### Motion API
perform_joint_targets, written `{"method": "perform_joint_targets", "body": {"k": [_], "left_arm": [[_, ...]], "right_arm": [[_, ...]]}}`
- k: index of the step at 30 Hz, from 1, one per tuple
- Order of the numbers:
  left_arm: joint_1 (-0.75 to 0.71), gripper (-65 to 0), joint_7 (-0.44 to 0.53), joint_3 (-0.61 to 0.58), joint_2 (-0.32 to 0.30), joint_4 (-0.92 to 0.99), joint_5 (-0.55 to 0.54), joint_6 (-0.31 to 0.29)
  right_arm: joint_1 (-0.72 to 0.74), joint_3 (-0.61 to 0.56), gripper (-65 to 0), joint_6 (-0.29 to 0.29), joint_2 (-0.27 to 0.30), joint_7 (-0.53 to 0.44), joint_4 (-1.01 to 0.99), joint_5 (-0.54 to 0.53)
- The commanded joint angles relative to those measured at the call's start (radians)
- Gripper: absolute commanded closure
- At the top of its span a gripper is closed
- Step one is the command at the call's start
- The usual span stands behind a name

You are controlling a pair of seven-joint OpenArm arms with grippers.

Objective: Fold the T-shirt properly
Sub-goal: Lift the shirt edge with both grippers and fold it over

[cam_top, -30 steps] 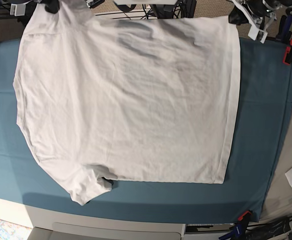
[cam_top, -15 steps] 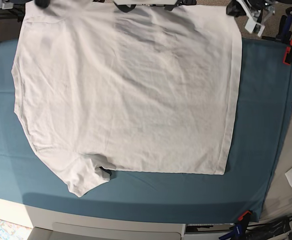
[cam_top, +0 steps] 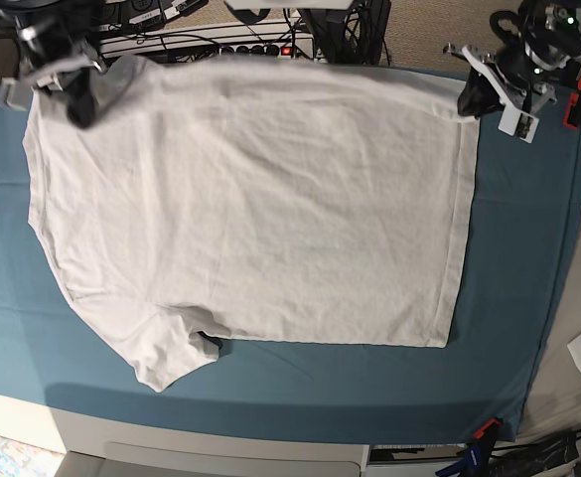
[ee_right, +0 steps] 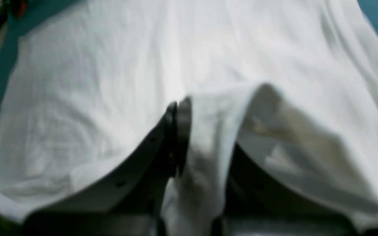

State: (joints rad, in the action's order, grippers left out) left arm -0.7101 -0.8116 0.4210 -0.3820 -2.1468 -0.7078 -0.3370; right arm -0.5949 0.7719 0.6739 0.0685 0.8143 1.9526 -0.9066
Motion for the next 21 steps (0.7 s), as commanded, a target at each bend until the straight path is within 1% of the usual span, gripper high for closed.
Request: {"method": "perform_joint_targets", "body": {"k": [1, 6, 10, 13, 16, 21], "left_arm": [[0.01, 0.0, 0.023, 0.006, -0.009, -0.003, -0.007, -0.003], [0.074, 0.0, 0.027, 0.006, -0.009, 0.06, 0.01, -0.004], [0.128, 0.0, 0.033, 0.006, -0.01, 0.119, 0.009, -0.004], [0.169, 0.0, 0.047, 0.006, -0.012, 0.159, 0.01, -0.004], [0.215, 0.0, 0.05, 0.006, -0.015, 0.199, 0.017, -0.003], [0.266, 0.0, 0.051, 0.006, -0.023, 0.258, 0.017, -0.003]], "right_arm": [[0.029, -0.025, 0.0, -0.005, 0.017, -0.039, 0.014, 0.016], [0.136, -0.174, 0.0, -0.097, 0.045, -0.096, 0.014, 0.238], [0.155, -0.21, 0.0, -0.18, 0.045, -0.144, 0.014, 0.359], [0.161, -0.207, 0.0, -0.24, 0.045, -0.168, 0.013, 0.425], [0.175, -0.207, 0.0, -0.296, 0.045, -0.19, 0.005, 0.465], [0.227, -0.208, 0.0, -0.301, 0.045, -0.195, -0.061, 0.478]]}}
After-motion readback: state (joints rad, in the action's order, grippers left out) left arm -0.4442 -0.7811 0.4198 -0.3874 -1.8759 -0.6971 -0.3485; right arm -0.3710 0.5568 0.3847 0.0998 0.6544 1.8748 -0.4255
